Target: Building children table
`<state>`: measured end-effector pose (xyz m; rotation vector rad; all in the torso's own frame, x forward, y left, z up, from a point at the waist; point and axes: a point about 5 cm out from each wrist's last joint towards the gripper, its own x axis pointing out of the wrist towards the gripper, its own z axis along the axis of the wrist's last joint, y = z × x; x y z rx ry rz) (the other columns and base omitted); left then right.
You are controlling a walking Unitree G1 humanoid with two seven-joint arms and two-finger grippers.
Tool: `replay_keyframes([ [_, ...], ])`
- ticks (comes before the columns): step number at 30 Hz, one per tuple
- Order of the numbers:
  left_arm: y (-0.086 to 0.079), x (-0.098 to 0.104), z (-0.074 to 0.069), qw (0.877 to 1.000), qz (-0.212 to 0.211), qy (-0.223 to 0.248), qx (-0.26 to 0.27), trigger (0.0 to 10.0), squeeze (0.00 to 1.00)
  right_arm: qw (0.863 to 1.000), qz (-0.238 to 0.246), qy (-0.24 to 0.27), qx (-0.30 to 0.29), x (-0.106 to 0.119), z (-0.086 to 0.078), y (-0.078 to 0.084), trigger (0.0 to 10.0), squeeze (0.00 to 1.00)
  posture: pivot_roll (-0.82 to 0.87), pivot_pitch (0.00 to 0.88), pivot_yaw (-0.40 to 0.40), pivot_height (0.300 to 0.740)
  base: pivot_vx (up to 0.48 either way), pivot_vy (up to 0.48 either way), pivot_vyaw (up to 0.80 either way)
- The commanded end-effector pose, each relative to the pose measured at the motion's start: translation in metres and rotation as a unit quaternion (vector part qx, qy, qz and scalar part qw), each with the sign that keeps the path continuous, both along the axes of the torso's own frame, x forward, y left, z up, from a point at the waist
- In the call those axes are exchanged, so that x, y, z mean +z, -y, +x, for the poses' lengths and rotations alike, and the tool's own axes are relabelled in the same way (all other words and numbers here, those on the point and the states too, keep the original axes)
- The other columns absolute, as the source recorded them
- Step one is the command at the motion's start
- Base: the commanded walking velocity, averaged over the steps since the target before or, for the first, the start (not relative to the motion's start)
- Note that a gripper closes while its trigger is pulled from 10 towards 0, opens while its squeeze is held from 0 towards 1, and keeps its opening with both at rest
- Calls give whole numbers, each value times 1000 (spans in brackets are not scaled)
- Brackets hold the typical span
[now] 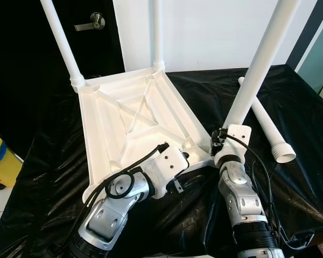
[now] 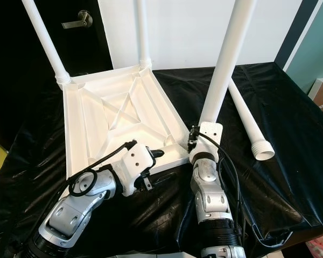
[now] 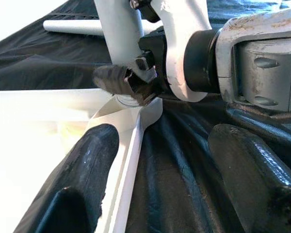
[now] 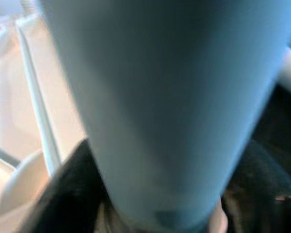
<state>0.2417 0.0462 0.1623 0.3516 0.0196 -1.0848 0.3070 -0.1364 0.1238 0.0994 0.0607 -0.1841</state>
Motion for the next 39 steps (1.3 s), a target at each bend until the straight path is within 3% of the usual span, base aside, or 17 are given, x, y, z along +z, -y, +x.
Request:
replay_keyframes([
  [1, -1, -2, 0, 1000, 4, 1, 14, 10000, 0, 1000, 6, -2, 2, -2, 0, 4, 10000, 1000, -41, 41, -2, 740, 0, 0, 0],
  [5, -2, -2, 0, 1000, 5, 1, 14, 10000, 0, 1000, 6, 12, 19, 2, 1, 7, 10000, 1000, -42, 38, 0, 740, 0, 0, 0],
  [12, -5, -2, 1, 1000, 12, 3, 9, 10000, 0, 994, -3, 54, 100, 10, 3, 17, 10000, 1000, -39, 35, 22, 740, 0, 0, 0],
  [13, -5, -1, 2, 1000, 16, 8, 6, 10000, 0, 986, -15, 61, 155, 12, 4, 22, 10000, 0, -21, 38, 39, 740, 0, 0, 0],
  [16, -5, 1, 4, 1000, 19, 13, 0, 10000, 0, 977, -33, 68, 202, 15, 7, 26, 10000, 0, -12, 42, 44, 740, 0, 0, 0],
  [18, -4, 4, 5, 999, 24, 20, -8, 10000, 0, 959, -66, 67, 266, 20, 16, 36, 10000, 0, -9, 47, 39, 740, 0, 0, 0],
  [27, -3, 5, 5, 1000, 21, 19, -4, 10000, 0, 939, -97, 55, 326, 20, 25, 46, 10000, 0, 4, 50, 31, 740, 0, 0, 0],
  [29, -3, 4, 4, 1000, 20, 18, 1, 10000, 0, 931, -103, 44, 346, 15, 26, 48, 0, 0, 6, 50, 30, 740, 0, 0, 0],
  [39, -3, 5, 4, 1000, 20, 20, 4, 10000, 0, 926, -103, 31, 361, 9, 28, 53, 0, 0, 0, 50, 15, 740, 0, 0, 0],
])
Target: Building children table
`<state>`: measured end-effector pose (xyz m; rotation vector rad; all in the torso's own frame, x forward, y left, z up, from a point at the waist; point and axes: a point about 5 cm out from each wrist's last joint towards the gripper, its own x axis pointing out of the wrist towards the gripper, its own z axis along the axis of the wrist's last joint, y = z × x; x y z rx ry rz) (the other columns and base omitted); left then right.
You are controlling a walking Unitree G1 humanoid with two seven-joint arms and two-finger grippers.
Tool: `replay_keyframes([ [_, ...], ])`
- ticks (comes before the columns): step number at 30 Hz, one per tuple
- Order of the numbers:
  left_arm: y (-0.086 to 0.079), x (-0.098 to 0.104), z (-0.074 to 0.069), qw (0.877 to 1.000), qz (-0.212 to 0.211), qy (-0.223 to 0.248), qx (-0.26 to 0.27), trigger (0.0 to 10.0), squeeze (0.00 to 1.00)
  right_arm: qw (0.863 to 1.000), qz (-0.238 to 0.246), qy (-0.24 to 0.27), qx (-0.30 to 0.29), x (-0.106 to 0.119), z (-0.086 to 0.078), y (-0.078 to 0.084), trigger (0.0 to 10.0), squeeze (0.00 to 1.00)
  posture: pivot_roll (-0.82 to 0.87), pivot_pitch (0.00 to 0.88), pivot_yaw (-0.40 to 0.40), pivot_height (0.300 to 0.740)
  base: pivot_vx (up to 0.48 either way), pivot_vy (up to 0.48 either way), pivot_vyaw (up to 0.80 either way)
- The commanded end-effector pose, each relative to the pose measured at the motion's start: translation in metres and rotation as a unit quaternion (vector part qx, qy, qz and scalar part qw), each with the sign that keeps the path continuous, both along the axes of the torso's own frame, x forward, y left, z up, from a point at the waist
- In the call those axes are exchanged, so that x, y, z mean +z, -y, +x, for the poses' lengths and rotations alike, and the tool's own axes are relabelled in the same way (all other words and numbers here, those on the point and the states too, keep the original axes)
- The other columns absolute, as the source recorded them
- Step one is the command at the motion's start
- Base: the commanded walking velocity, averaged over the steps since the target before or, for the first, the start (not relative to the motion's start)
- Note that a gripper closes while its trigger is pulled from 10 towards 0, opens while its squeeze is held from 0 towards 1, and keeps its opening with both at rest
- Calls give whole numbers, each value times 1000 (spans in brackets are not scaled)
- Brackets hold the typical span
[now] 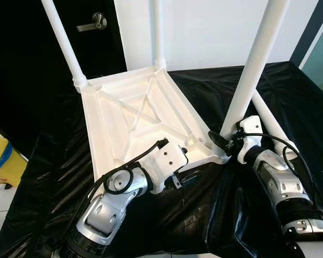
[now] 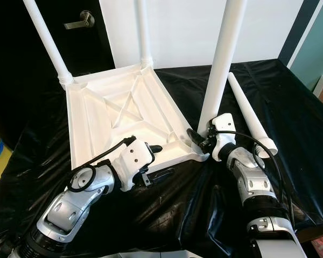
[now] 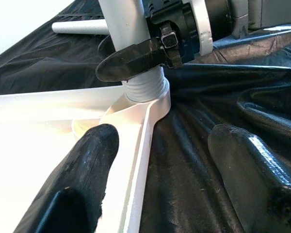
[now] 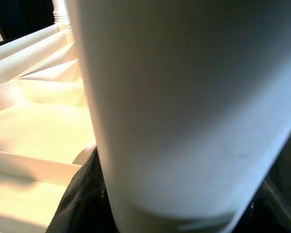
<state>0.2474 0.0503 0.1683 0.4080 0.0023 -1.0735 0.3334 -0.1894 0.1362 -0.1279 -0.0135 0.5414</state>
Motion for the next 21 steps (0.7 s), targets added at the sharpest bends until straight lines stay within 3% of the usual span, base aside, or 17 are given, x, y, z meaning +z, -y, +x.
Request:
replay_keyframes([
  [1, 2, -2, -2, 1000, -2, -2, 4, 10000, 0, 1000, -6, -15, 8, -5, 1, 3, 0, 0, -13, 48, 11, 740, 0, 0, 0],
  [5, 3, -2, -3, 1000, -5, -4, 4, 10000, 0, 1000, -6, -19, 10, -7, 0, 5, 0, 0, -18, 49, 12, 740, 0, 0, 0],
  [6, 4, -3, -3, 1000, -7, -6, 4, 10000, 0, 1000, -3, -24, 2, -10, -2, 7, 10000, 0, -26, 49, 16, 740, 0, 0, 0],
  [13, 4, -4, -4, 1000, -7, -10, -1, 10000, 0, 999, 1, -30, -45, -15, -5, 9, 10000, 0, -36, 50, 22, 740, 0, 0, 0],
  [19, 4, -6, -6, 1000, -10, -19, -1, 10000, 0, 984, 37, -43, -169, -20, -12, -8, 10000, 0, -42, 53, 20, 740, 0, 0, 0],
  [21, 4, -6, -6, 1000, -10, -19, -1, 10000, 0, 984, 37, -43, -169, -20, -12, -8, 10000, 0, -42, 53, 20, 740, 0, 0, 0],
])
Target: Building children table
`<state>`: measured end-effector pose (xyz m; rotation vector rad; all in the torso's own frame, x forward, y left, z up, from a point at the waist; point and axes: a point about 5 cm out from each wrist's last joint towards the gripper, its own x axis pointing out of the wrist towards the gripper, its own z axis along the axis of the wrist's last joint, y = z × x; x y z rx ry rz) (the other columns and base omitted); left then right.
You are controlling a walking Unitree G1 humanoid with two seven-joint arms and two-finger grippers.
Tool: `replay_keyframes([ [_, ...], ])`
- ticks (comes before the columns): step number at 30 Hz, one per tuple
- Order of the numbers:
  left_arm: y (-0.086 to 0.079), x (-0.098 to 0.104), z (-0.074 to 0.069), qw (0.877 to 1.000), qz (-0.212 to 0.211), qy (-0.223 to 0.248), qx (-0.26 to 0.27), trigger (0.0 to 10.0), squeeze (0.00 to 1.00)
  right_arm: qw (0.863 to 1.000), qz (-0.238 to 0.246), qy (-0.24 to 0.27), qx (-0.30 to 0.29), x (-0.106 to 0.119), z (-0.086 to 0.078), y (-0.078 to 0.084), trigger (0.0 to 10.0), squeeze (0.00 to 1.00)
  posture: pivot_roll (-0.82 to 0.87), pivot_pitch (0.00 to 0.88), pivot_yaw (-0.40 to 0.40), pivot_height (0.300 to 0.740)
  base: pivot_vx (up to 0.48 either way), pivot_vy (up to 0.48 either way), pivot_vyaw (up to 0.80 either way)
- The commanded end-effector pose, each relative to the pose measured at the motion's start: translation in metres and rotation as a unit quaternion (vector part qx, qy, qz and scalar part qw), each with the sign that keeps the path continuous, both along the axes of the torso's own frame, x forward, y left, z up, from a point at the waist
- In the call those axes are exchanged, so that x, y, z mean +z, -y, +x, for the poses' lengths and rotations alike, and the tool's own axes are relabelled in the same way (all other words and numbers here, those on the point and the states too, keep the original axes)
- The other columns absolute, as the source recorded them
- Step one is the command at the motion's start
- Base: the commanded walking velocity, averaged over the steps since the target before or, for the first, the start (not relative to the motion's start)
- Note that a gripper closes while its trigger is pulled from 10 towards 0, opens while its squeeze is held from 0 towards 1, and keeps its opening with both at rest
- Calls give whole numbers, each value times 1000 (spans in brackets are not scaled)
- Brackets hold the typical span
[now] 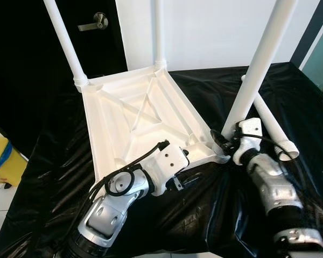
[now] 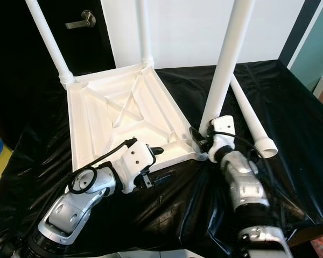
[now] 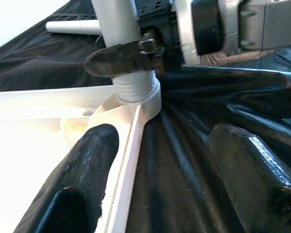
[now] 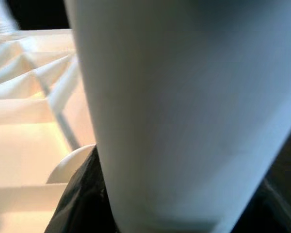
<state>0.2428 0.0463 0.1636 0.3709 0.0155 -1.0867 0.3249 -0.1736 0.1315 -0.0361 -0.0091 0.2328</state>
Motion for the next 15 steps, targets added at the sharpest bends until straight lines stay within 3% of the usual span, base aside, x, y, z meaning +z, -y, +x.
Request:
replay_keyframes([
  [1, 0, -2, -2, 1000, 1, -5, 3, 10000, 0, 998, 5, -45, -39, -17, -6, 1, 10000, 0, -42, 53, 18, 740, 0, 0, 0],
  [5, 0, -2, -2, 1000, 1, -6, 3, 10000, 0, 996, 16, -50, -73, -20, -9, -6, 10000, 0, -41, 52, 17, 740, 0, 0, 0],
  [6, 0, -2, -1, 1000, 1, -5, 4, 10000, 0, 989, 38, -60, -126, -24, -12, -15, 10000, 0, -42, 50, 13, 740, 0, 0, 0],
  [8, 0, -2, -1, 1000, 1, -5, 4, 10000, 0, 989, 38, -60, -126, -24, -12, -15, 10000, 0, -42, 50, 13, 740, 0, 0, 0],
  [9, 1, -1, -1, 1000, 0, -3, 5, 10000, 0, 983, 60, -66, -160, -28, -17, -29, 10000, 0, -33, 44, 13, 740, 0, 0, 0],
  [11, 1, -1, -1, 1000, 0, -3, 5, 10000, 0, 983, 60, -66, -160, -28, -17, -29, 10000, 0, -33, 44, 13, 740, 0, 0, 0],
  [12, 0, -1, -1, 1000, -1, -4, 5, 10000, 0, 982, 78, -66, -161, -28, -19, -41, 10000, 0, -38, 39, 16, 740, 0, 0, 0],
  [15, 1, -1, -1, 1000, -2, -5, 5, 10000, 0, 982, 87, -64, -157, -27, -19, -48, 10000, 0, -40, 33, 16, 740, 0, 0, 0],
])
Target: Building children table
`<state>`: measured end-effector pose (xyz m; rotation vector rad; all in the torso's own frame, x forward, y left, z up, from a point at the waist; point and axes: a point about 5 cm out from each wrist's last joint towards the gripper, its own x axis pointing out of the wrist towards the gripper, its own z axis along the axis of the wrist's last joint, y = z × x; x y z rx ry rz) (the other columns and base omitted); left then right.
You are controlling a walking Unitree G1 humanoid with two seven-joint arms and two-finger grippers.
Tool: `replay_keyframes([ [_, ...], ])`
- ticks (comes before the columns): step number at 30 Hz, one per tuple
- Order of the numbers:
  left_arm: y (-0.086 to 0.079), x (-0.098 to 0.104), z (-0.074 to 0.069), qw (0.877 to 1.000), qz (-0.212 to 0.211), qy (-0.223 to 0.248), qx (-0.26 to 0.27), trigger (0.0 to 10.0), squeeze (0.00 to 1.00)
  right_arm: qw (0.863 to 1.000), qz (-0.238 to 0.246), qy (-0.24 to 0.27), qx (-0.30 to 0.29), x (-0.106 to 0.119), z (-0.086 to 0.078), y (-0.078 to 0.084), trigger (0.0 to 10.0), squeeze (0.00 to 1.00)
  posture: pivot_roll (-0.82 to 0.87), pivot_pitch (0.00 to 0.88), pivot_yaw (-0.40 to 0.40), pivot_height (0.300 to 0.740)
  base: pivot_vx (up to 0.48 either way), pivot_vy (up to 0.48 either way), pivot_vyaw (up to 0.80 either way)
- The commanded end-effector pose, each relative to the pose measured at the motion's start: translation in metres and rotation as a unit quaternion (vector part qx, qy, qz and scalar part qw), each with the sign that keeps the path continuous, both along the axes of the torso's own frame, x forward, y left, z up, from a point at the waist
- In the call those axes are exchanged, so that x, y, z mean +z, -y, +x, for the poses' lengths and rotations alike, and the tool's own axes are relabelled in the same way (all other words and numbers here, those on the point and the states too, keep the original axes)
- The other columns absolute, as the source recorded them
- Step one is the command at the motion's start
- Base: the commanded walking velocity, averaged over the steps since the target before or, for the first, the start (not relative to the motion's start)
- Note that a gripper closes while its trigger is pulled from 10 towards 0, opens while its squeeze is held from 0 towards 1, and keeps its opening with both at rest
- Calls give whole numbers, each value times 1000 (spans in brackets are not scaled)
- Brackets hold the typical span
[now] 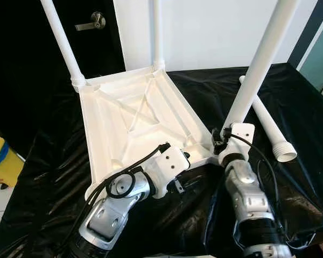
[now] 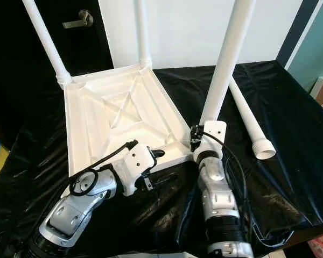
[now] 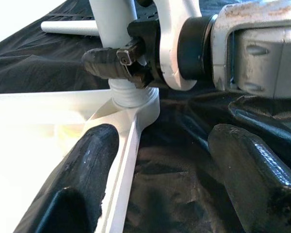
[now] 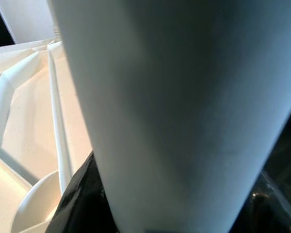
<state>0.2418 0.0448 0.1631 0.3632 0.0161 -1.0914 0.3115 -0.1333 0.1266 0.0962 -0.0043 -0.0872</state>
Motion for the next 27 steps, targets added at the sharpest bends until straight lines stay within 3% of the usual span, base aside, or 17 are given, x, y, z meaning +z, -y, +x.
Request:
replay_keyframes([
  [1, -1, -1, 0, 1000, 1, -3, 7, 10000, 0, 998, 34, -50, 14, -21, -6, -11, 10000, 0, -38, 30, 18, 740, 0, 0, 0],
  [18, 1, 3, 2, 1000, -1, 4, 7, 10000, 0, 999, 12, -42, 3, -10, -12, -18, 10000, 0, -41, 15, 11, 740, 0, 0, 0],
  [19, 2, 3, 2, 1000, -1, 5, 7, 10000, 0, 999, 9, -36, 5, -9, -12, -18, 10000, 231, -41, 15, 10, 740, 0, 0, 0],
  [20, 2, 3, 2, 1000, -1, 5, 7, 10000, 0, 999, 9, -36, 5, -9, -12, -18, 10000, 231, -41, 15, 10, 740, 0, 0, 0],
  [21, 2, 4, 2, 1000, -2, 4, 7, 10000, 0, 1000, 6, -22, 15, -5, -13, -16, 10000, 1000, -40, 15, 8, 740, 0, 0, 0],
  [27, 2, 4, 2, 1000, -3, 4, 9, 10000, 0, 999, 2, 4, 42, 1, -14, -11, 10000, 1000, -40, 14, 8, 740, 0, 0, 0],
])
